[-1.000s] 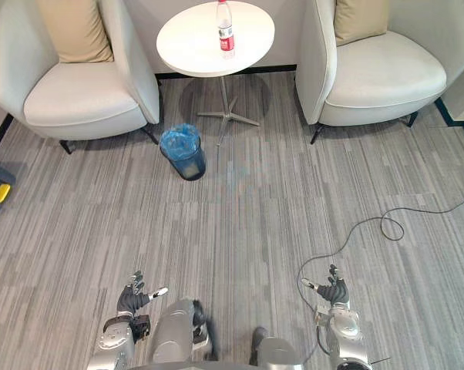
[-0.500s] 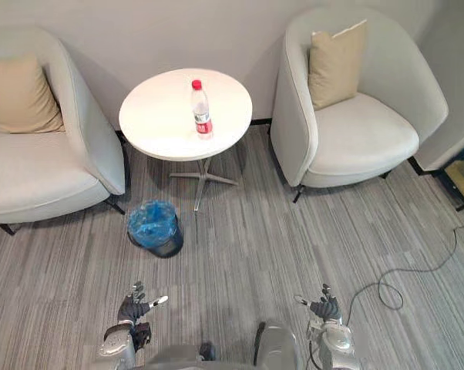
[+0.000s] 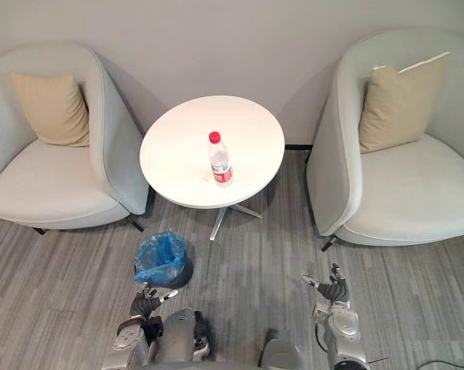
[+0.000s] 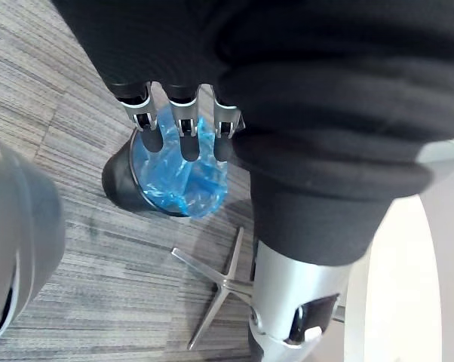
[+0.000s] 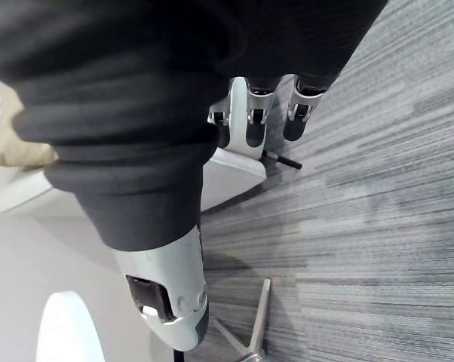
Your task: Gather rubbish on tea table into small bin, then transfer packed bag to large trash can.
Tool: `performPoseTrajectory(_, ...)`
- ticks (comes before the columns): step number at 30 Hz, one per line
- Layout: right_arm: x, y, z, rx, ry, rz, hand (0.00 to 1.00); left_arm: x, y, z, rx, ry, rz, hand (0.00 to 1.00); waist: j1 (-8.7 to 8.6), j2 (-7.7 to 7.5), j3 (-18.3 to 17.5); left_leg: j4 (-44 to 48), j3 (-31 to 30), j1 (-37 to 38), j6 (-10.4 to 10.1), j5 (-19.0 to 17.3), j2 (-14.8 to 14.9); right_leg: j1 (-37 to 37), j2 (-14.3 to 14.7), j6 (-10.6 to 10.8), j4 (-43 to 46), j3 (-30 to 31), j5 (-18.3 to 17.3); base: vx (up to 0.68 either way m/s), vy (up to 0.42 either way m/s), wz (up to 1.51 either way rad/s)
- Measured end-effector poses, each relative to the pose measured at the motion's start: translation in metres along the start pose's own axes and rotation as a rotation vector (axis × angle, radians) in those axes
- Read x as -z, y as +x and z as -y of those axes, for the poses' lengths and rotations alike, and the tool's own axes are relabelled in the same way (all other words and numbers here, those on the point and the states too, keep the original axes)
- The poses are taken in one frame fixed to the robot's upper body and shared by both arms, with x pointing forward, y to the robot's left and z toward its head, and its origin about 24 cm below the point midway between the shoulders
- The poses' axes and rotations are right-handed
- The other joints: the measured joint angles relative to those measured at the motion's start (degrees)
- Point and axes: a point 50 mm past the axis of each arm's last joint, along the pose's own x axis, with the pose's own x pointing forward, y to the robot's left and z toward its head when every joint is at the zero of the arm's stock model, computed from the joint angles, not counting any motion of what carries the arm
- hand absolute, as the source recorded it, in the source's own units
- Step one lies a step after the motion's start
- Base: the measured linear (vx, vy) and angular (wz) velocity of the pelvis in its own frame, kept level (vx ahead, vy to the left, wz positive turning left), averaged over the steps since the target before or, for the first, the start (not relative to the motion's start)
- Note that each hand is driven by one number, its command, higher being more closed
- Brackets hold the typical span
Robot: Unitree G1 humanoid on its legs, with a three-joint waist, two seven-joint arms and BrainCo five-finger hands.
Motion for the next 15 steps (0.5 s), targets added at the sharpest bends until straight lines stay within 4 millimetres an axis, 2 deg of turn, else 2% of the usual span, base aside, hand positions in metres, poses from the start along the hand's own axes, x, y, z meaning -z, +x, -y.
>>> performPoseTrajectory(1, -0.004, 0.001, -0.002, -0.002, -0.007, 0.015, 0.0, 0.003, -0.002, -0.002, -0.004, 0.003, -0.009, 0.0, -0.04, -0.51, 0.2, 0.19, 0.07, 0.46, 0.0, -1.44, -0.82, -0.07, -0.97, 0.29, 1.76, 0.24, -1.19, 0.16, 0.048, 0.06)
performPoseTrajectory(2, -0.012, 0.001, -0.005, -0.011, -0.014, 0.051, 0.0, 0.009, -0.005, -0.003, -0.002, 0.012, -0.027, 0.0, -0.19, -1.2, 0.62, 0.6, 0.44, 1.9, 0.14, -4.04, -1.91, -1.3, -2.48, 0.89, 7.75, 1.81, -2.02, 0.19, 0.066, -0.13)
performPoseTrajectory(3, -0.021, 0.002, -0.014, -0.043, -0.038, 0.095, 0.0, 0.017, -0.009, -0.006, -0.001, 0.031, -0.049, 0.0, -0.12, -1.2, 0.65, 0.59, 0.68, 3.5, 0.36, -5.23, -2.52, -5.39, -3.05, 1.82, 18.07, 5.2, -1.35, 0.18, 0.078, -0.17)
performPoseTrajectory(4, -0.026, 0.001, -0.019, -0.063, -0.051, 0.117, 0.0, 0.019, -0.01, -0.008, 0.0, 0.042, -0.055, 0.0, -0.19, -1.34, 0.73, 0.63, 0.51, 4.16, 0.58, -5.66, -2.73, -7.74, -3.1, 2.88, 22.94, 6.8, -0.28, 0.19, 0.061, 0.06)
performPoseTrajectory(5, -0.033, -0.001, -0.028, -0.102, -0.072, 0.158, 0.0, 0.019, -0.011, -0.012, 0.0, 0.067, -0.055, 0.0, -0.83, -1.35, 0.8, 0.65, -0.72, 5.4, 0.53, -6.46, -2.88, -10.27, -2.08, 2.81, 27.99, 9.97, -0.89, 0.2, 0.02, 0.44)
performPoseTrajectory(6, -0.041, -0.004, -0.036, -0.132, -0.1, 0.202, 0.0, 0.018, -0.01, -0.012, 0.003, 0.074, -0.052, 0.0, -1.72, -1.53, 0.72, 0.62, -2.09, 6.03, 0.09, -6.8, -2.88, -11.95, -0.78, 1.6, 27.45, 11.84, -1.8, 0.21, -0.017, 0.53)
performPoseTrajectory(7, -0.046, -0.005, -0.039, -0.145, -0.101, 0.225, 0.0, 0.016, -0.009, -0.013, 0.001, 0.076, -0.045, 0.0, -1.75, -1.75, 0.59, 0.6, -2.26, 6.13, -0.3, -6.73, -2.84, -13.1, -0.14, 1.21, 26.75, 12.48, -2.01, 0.26, -0.11, 0.58)
performPoseTrajectory(8, -0.059, -0.007, -0.045, -0.169, -0.119, 0.296, 0.0, 0.01, -0.006, -0.017, -0.005, 0.084, -0.027, 0.0, -1.66, -2.17, 0.46, 1.31, -3.27, 6.02, -0.16, -6.37, -2.82, -15.18, 1.12, 0.63, 21.31, 14.22, -1.9, 0.22, -0.137, 0.54)
performPoseTrajectory(9, -0.066, -0.009, -0.047, -0.175, -0.129, 0.331, 0.0, 0.008, -0.005, -0.017, -0.004, 0.085, -0.019, 0.0, -1.66, -2.56, 0.28, 2.5, -4.07, 5.8, -0.46, -6.55, -3.25, -15.2, 1.53, 0.06, 15.27, 14.45, 0.29, 0.24, -0.154, 0.57)
performPoseTrajectory(10, -0.07, -0.009, -0.048, -0.18, -0.137, 0.354, 0.0, 0.006, -0.004, -0.019, -0.007, 0.092, -0.013, 0.0, -1.62, -2.97, 0.34, 3.05, -5.32, 5.62, -0.56, -6.62, -4.13, -15.06, 1.43, -0.03, 11.92, 14.57, 4.44, 0.21, -0.133, 0.58)
performPoseTrajectory(11, -0.075, -0.008, -0.046, -0.179, -0.169, 0.38, 0.0, 0.008, -0.004, -0.012, 0.005, 0.078, -0.023, 0.0, -1.96, -1.25, 0.19, 3.24, -7.57, 5.5, -1.16, -6.92, -3.75, -13.57, 2.01, -0.33, 11.01, 13.06, 4.48, 0.25, -0.127, 0.39)
performPoseTrajectory(13, -0.093, -0.006, -0.053, -0.219, -0.235, 0.451, 0.0, 0.01, -0.005, -0.007, 0.014, 0.065, -0.026, 0.0, -1.5, 0.87, -0.95, 0.53, -9.72, 5.34, -2.37, -6.19, -2.58, -12.39, 3.18, -1.2, 7.05, 12.12, 5.63, 0.24, -0.108, 0.19)
performPoseTrajectory(15, -0.103, -0.006, -0.059, -0.235, -0.259, 0.495, 0.0, 0.011, -0.006, -0.007, 0.015, 0.066, -0.027, 0.0, -1.68, 1.38, -0.98, -1.83, -11.5, 6.11, -3.54, -5.4, -2.1, -10.87, 3.84, -1.66, 4.22, 10.73, 6.44, 0.17, -0.094, 0.23)
